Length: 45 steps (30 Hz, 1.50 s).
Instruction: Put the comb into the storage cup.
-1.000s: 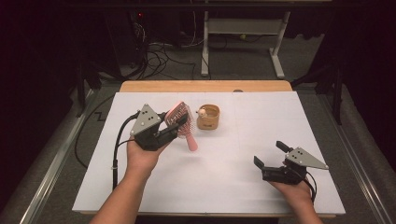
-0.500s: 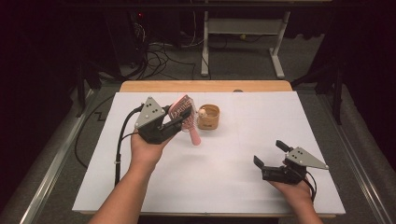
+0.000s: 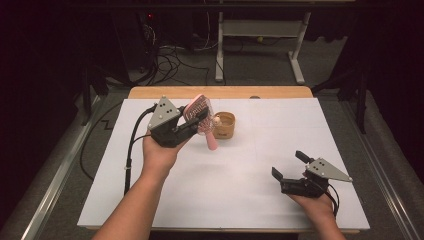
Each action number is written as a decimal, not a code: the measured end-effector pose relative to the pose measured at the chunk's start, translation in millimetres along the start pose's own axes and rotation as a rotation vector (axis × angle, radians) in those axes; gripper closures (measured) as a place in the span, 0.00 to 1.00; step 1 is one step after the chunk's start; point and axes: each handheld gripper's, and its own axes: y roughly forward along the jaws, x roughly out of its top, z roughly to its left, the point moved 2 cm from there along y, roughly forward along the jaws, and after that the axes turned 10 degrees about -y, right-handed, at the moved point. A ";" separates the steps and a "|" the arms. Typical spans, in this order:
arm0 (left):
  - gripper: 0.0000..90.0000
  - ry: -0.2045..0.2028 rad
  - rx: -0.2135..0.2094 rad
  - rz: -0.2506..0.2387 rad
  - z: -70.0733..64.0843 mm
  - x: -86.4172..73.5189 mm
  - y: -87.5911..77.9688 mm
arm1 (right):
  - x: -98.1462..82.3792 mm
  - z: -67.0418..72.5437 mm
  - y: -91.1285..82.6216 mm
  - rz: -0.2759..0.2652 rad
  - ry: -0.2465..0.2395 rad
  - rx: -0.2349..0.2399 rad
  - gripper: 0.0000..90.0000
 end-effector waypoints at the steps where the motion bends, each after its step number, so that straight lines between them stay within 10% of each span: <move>1: 0.71 0.000 0.000 -0.001 0.0 0.7 0.1 | 0.0 0.2 0.0 0.001 0.000 -0.001 0.00; 45: 0.71 -0.008 0.022 -0.052 7.8 35.8 47.1 | 0.6 -0.5 -2.2 -0.015 0.004 0.002 0.00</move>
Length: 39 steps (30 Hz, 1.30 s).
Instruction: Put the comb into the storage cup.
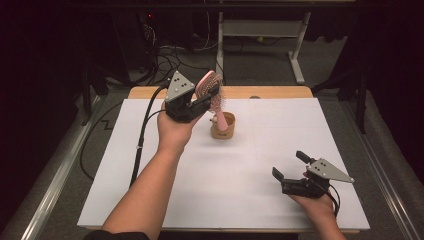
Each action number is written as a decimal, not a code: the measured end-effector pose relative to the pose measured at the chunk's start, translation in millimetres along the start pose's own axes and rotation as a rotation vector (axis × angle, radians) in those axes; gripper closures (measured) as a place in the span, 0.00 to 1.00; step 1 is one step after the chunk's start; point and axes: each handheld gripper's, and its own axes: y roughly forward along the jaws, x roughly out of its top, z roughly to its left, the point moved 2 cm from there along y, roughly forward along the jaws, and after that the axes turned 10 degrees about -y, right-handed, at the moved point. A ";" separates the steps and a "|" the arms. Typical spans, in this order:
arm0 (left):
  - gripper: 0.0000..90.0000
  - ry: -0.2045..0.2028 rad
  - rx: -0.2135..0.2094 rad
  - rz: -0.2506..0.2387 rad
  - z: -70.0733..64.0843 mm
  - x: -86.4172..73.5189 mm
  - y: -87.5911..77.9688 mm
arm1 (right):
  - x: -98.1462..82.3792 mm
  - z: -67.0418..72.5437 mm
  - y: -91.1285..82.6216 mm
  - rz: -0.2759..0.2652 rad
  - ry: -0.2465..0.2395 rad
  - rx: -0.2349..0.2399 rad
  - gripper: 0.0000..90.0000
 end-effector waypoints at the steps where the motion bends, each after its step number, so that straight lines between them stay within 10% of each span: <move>1: 0.71 -0.002 0.000 -0.003 0.0 0.9 0.9 | -0.1 0.1 0.2 0.000 0.002 0.002 0.00; 39: 0.71 -0.005 0.043 0.017 8.9 6.7 44.3 | 2.1 1.2 -1.7 -0.024 0.003 0.009 0.00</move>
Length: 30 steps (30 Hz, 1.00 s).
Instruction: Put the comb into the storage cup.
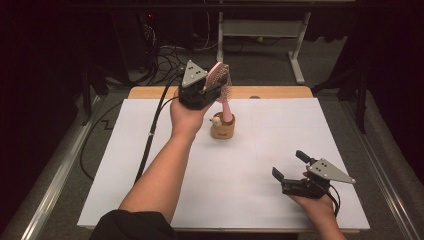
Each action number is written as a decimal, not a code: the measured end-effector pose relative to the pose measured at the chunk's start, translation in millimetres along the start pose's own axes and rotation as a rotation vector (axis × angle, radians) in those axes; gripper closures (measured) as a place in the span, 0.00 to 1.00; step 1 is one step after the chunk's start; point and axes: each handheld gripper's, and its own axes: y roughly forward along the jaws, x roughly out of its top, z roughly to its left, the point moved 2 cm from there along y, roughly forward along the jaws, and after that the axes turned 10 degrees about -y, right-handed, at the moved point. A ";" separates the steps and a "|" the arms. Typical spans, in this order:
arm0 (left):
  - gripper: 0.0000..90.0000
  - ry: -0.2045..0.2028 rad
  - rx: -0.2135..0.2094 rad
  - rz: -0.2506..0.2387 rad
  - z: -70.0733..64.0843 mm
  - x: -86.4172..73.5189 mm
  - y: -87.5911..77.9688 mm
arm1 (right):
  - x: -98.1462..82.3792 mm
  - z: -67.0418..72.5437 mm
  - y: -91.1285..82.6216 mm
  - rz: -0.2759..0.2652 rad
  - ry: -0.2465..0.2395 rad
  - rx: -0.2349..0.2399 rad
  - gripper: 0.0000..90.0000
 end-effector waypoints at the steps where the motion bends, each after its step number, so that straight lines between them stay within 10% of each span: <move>1: 0.71 0.003 0.003 -0.003 0.3 0.4 0.2 | -0.1 0.0 0.0 0.001 -0.001 0.001 0.00; 30: 0.71 0.023 0.025 0.028 -4.9 -14.1 18.6 | 0.7 -0.1 -0.6 -0.010 -0.007 0.001 0.00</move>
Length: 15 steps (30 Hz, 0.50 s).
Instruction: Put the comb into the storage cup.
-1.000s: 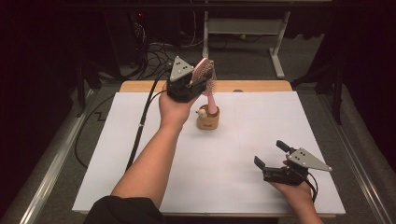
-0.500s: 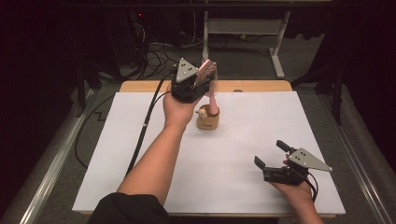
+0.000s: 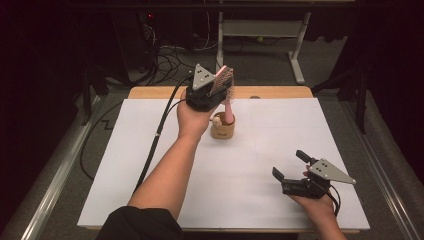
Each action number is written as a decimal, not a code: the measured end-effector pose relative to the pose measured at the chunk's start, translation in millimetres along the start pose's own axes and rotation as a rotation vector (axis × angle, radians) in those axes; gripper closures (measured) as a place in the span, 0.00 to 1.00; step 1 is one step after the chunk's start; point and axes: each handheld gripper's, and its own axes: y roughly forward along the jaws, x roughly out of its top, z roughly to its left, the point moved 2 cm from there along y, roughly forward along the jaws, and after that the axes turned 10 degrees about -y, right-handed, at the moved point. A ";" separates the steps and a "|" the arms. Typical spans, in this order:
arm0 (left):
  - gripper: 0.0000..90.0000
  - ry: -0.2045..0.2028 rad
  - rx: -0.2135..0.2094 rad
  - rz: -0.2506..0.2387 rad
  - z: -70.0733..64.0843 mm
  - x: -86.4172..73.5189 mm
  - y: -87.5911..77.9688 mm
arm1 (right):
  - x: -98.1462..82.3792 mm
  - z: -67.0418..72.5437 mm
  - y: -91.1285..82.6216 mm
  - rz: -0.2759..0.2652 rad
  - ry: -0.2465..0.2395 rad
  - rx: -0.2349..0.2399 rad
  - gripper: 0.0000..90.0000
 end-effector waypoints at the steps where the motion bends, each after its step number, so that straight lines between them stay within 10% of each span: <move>1: 0.71 0.001 0.001 0.002 -0.2 -0.3 0.4 | -0.4 -0.1 0.4 0.003 -0.002 0.002 0.00; 15: 0.71 0.006 0.020 0.022 0.8 -9.3 9.0 | 0.2 -1.0 -0.6 -0.002 0.004 -0.002 0.00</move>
